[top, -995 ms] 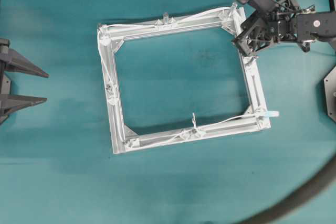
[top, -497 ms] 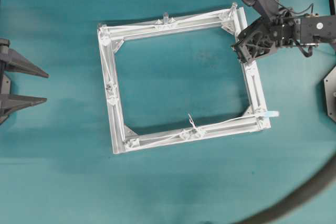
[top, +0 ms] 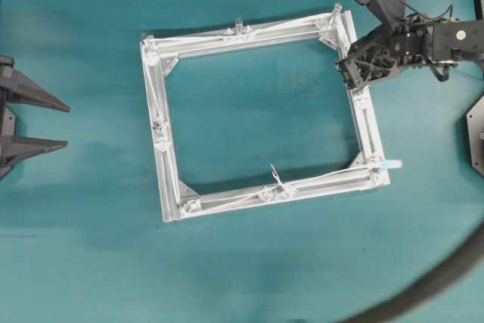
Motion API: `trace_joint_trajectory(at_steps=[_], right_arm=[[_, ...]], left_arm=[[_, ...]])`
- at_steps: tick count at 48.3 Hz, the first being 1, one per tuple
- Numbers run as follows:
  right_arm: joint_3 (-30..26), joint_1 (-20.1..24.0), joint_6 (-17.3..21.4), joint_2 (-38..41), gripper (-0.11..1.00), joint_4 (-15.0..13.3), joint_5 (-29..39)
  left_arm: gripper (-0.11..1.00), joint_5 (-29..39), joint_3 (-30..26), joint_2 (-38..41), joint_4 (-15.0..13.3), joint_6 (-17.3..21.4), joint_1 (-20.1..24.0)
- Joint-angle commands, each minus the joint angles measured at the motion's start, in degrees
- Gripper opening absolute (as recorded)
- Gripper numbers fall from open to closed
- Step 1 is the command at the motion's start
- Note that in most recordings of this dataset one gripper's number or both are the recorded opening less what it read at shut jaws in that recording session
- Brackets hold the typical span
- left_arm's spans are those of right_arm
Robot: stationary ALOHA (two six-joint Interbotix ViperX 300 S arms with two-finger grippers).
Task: Move the cable alternately left and right between 8 pins so it hooks onto each one.
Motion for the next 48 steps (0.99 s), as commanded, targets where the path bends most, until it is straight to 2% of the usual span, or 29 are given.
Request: trace_joint_trajectory(at_steps=[1,4,11,14,31,48], right_arm=[[-1.49,0.62,0.0,-0.79,0.12,0.35,-0.35],[-1.58,0.53,0.18,-0.79,0.16,0.35,-0.26],[-0.88,0.62,0.18,-0.79,0.56,0.35,-0.18],[-0.79,0.53,0.18,-0.79,0.64,0.35,-0.18],[-1.05,0.62,-0.18,-1.49,0.63,0.35,-0.35],[0.44,1.14,-0.26,-10.9,0.63,0.44,0.97]], left_arm=[[0.75,-0.18,-0.62,0.35,0.18,-0.26,-0.18],[0.75,-0.18,-0.62,0.44,0.18,-0.26,-0.18],[0.75,-0.18,-0.62,0.44,0.18,-0.26,-0.18],[0.75,-0.18,-0.53,0.44,0.18,-0.26,-0.18],[0.75,-0.18,-0.62,0.35,0.18,-0.26,-0.18],[0.75,-0.18,-0.62,0.35,0.18,-0.26,-0.18]])
